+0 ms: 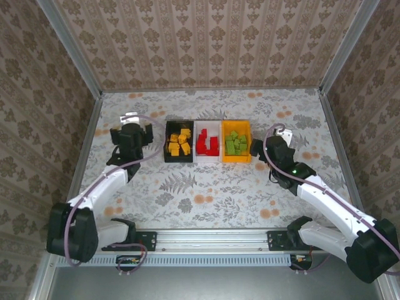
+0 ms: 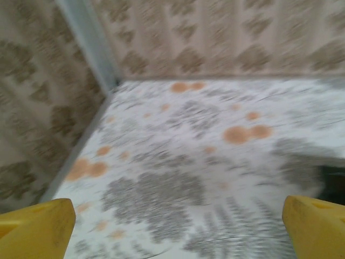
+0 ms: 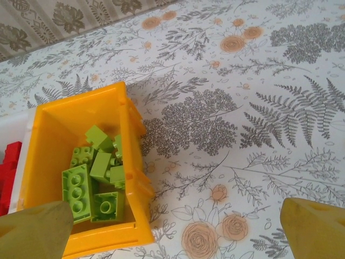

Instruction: Sort the legos into containers by color

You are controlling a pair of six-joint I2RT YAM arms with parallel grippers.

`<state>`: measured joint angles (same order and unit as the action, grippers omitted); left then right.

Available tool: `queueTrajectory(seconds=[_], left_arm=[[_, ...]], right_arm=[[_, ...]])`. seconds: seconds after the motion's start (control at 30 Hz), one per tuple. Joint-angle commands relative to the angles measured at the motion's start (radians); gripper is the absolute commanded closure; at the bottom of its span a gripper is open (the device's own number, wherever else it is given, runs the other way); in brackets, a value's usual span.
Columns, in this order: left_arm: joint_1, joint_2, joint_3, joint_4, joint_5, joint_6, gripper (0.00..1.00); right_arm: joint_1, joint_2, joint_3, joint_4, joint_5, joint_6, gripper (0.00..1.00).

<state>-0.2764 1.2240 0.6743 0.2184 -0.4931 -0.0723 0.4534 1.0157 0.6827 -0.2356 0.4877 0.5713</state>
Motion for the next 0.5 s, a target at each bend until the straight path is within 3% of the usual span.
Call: queueTrajectory(seconds=[0.0, 0.27, 0.37, 0.47], left_arm=[[0.081, 0.094, -0.045, 0.099, 0.011, 0.076, 0.00], [0.157, 0.255, -0.192, 0.474, 0.145, 0.137, 0.00], [0.170, 0.283, -0.203, 0.518, 0.186, 0.138, 0.00], [0.214, 0.277, -0.214, 0.510, 0.296, 0.111, 0.00]], right_arm=[[-0.004, 0.013, -0.015, 0.074, 0.044, -0.067, 0.00], [-0.016, 0.013, -0.045, 0.117, 0.074, -0.118, 0.00], [-0.028, 0.009, -0.059, 0.156, 0.072, -0.182, 0.00], [-0.048, 0.011, -0.076, 0.230, 0.102, -0.265, 0.00]])
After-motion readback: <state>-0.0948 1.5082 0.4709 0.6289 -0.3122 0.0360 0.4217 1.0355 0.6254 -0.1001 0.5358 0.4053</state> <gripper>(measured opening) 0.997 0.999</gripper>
